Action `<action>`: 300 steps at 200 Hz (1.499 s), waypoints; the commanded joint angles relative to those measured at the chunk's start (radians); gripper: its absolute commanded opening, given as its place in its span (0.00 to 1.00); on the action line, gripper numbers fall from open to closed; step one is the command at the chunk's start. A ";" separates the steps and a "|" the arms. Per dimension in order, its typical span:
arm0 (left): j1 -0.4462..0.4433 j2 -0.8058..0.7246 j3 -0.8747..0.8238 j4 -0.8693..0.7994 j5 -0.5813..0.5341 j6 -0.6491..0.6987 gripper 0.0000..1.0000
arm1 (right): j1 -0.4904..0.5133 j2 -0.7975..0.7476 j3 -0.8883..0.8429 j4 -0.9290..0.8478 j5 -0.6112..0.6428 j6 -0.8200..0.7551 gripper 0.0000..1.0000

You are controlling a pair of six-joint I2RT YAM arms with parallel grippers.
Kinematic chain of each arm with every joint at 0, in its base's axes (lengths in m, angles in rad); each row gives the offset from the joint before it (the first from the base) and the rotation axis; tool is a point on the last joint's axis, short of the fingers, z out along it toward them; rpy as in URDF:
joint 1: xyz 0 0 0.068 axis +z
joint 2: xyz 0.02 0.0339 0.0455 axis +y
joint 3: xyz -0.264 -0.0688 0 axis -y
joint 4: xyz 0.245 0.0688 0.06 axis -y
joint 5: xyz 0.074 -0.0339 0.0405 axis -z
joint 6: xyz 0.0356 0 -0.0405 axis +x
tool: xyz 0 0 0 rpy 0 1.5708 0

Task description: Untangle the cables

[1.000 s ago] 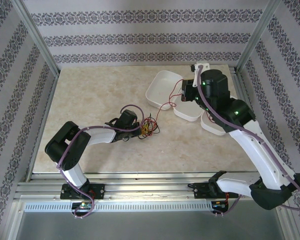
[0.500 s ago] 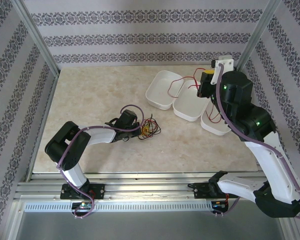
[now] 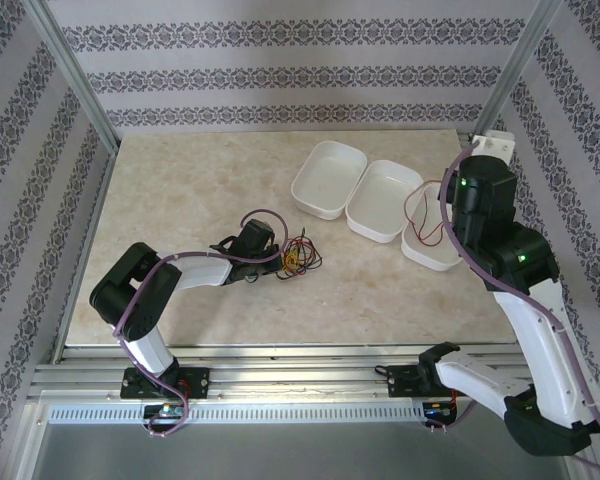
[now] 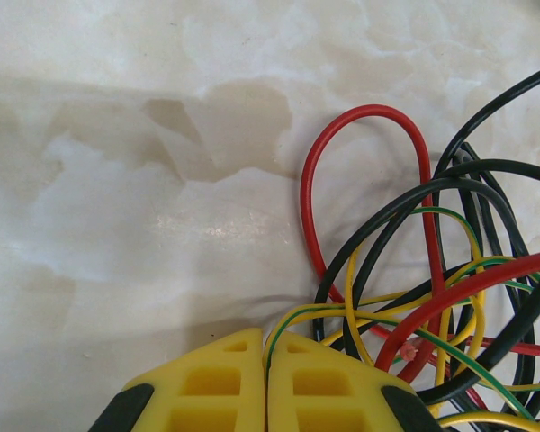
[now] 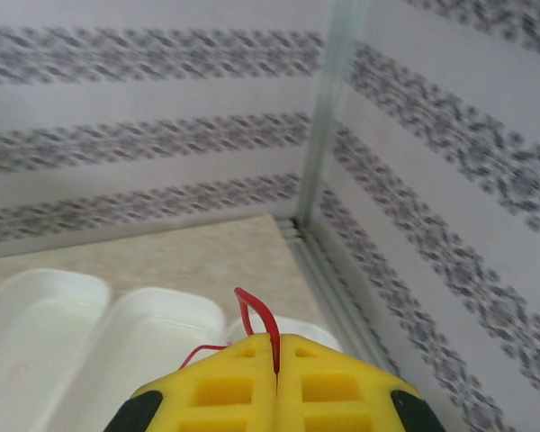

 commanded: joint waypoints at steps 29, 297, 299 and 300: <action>-0.010 0.017 0.020 -0.040 -0.015 0.013 0.00 | -0.178 -0.053 -0.097 0.013 -0.116 0.073 0.00; -0.007 0.026 0.010 -0.017 -0.004 0.003 0.00 | -0.294 0.073 -0.243 0.206 -0.184 0.090 0.00; -0.007 0.026 0.011 -0.017 -0.002 0.002 0.00 | -0.300 0.075 -0.248 0.208 -0.191 0.093 0.00; -0.007 0.026 0.011 -0.016 -0.002 0.001 0.00 | -0.302 0.075 -0.251 0.209 -0.193 0.094 0.00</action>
